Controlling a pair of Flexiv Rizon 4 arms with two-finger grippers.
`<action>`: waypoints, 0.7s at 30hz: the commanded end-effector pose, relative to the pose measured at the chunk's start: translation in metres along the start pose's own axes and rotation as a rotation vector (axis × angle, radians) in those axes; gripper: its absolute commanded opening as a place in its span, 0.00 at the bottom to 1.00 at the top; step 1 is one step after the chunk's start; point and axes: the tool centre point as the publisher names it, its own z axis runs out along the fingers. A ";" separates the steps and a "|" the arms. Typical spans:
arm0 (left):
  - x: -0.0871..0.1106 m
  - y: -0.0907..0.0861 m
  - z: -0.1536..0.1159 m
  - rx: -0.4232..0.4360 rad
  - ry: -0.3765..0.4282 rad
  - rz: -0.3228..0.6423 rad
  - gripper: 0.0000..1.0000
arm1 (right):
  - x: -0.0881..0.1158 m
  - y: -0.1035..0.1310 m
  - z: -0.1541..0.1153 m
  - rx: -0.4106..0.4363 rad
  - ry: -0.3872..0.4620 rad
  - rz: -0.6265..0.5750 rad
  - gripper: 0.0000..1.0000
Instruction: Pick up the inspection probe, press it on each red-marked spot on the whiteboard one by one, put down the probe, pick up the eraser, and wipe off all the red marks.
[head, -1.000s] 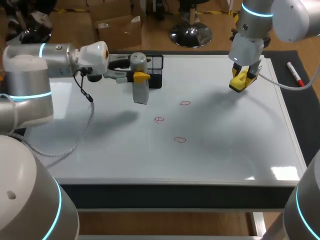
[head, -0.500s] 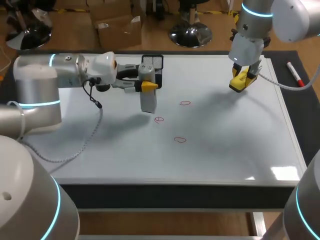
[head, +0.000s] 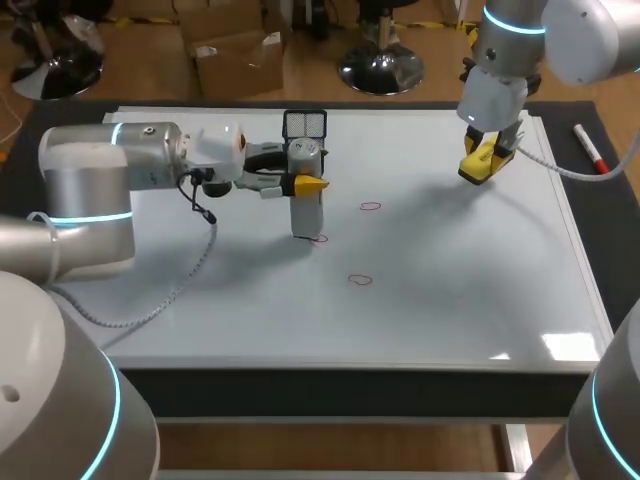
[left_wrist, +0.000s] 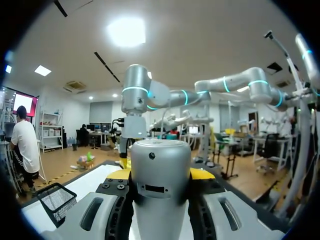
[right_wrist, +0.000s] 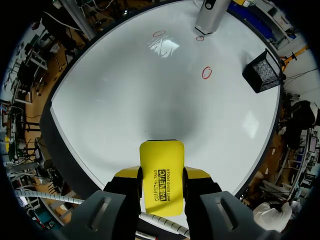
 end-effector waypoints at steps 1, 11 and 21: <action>-0.002 0.002 0.003 -0.005 0.001 -0.008 0.00 | 0.000 0.000 -0.001 0.002 0.002 -0.001 0.00; -0.007 0.013 0.007 -0.009 -0.002 -0.023 0.00 | 0.000 0.000 -0.001 0.002 0.002 -0.001 0.00; -0.007 0.015 0.010 -0.002 0.007 -0.022 0.00 | 0.000 0.000 -0.001 0.002 0.002 -0.001 0.00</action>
